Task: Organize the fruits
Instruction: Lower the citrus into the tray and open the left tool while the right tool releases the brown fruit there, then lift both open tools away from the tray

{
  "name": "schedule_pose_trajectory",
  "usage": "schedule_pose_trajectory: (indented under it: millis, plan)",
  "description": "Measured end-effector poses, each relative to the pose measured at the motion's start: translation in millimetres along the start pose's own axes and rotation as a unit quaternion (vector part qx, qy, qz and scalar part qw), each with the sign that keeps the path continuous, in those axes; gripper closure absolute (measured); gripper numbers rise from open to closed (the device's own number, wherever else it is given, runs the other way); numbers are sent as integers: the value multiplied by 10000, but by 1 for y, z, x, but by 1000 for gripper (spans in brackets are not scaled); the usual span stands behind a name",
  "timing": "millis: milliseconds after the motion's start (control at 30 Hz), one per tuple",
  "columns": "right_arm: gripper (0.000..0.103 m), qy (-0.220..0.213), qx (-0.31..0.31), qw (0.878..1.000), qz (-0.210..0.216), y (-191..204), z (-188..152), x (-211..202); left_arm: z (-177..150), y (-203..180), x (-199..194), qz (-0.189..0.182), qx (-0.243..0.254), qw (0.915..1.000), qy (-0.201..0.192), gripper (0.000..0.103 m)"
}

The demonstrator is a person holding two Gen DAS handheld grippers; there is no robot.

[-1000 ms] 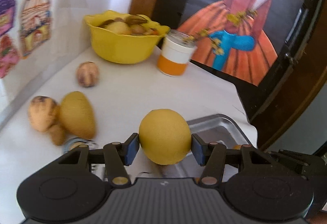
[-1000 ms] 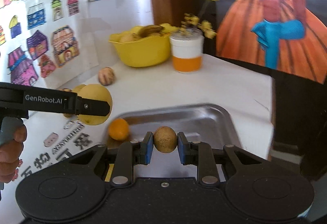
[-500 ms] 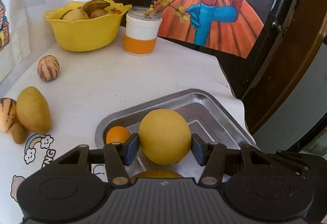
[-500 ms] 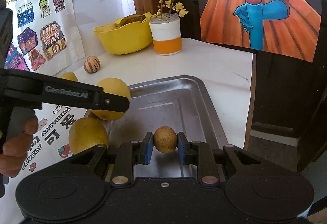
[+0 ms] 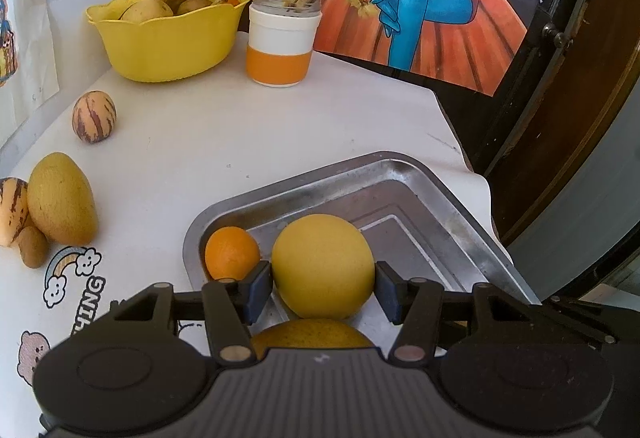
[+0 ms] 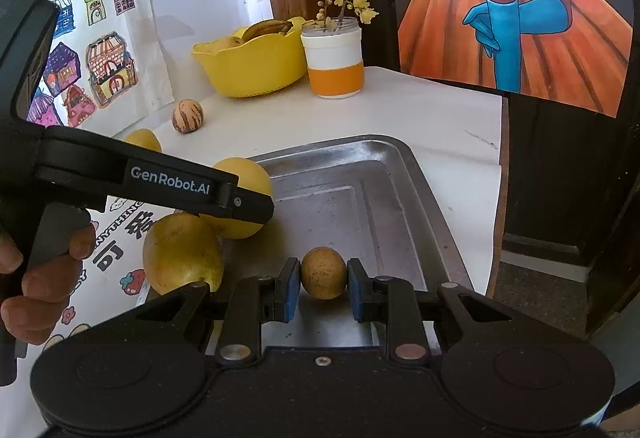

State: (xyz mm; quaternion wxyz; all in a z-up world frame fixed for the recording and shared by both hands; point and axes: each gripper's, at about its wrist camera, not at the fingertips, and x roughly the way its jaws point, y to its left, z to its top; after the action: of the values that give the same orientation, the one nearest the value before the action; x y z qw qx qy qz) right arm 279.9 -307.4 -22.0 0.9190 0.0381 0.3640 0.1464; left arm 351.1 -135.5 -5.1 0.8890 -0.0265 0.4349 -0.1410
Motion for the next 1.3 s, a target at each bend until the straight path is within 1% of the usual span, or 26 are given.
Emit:
schedule_pose_trajectory:
  millis: [67,133,200,233,300,367,400,467,500,533,567,600,700,767,833,933,1067,1167,1300]
  plan:
    - [73,-11,8,10000,-28,0,0,-1,0,0,-1,-10,-16,10000,-26,43]
    - [73,-30,18,10000,-51,0,0,-4,1,0,-9,-32,-61,9998,-181,40]
    - [72,-71,24,9999,-71,1,1,-7,1,-1,-19,-42,-62,9993,-360,34]
    - [70,-90,32,9999,-93,1,1,-9,1,-2,-24,-41,-56,9990,-452,30]
    - [66,-151,51,9998,-134,3,2,-14,2,-2,-38,-56,-55,9978,-661,25]
    - [53,-248,57,9996,-155,6,3,-23,2,-2,-53,-62,-105,9963,-856,16]
    - [50,-295,51,9994,-168,7,4,-27,1,-1,-60,-63,-138,9954,-944,15]
    - [38,-415,7,9989,-219,11,5,-38,0,1,-74,-78,-194,9938,-1096,7]
    - [35,-488,-27,9985,-240,14,5,-45,-1,2,-81,-66,-222,9927,-1186,4]
    - [29,-545,-50,9982,-248,16,6,-50,-3,2,-88,-27,-241,9916,-1272,1]
    - [24,-604,-58,9978,-249,18,6,-57,-5,2,-95,28,-247,9904,-1361,1]
    - [22,-655,-52,9975,-248,20,7,-63,-7,2,-102,79,-229,9895,-1422,1]
    - [11,-797,-85,9965,-232,27,7,-81,-14,5,-121,138,-240,9871,-1579,1]
    - [1,-862,-133,9959,-232,32,7,-93,-21,8,-134,162,-293,9853,-1676,1]
    - [1,-883,-171,9957,-209,36,4,-105,-27,12,-145,193,-325,9840,-1740,1]
    - [1,-802,-189,9964,-195,41,-2,-119,-40,19,-159,251,-348,9831,-1781,0]
    - [1,-615,-207,9977,-184,52,-14,-134,-61,31,-173,310,-384,9844,-1690,0]
    - [1,-398,-306,9986,-149,64,-27,-144,-78,43,-183,409,-394,9861,-1559,0]
    - [1,-91,-535,9985,-67,87,-49,-151,-99,62,-190,749,-360,9886,-1258,0]
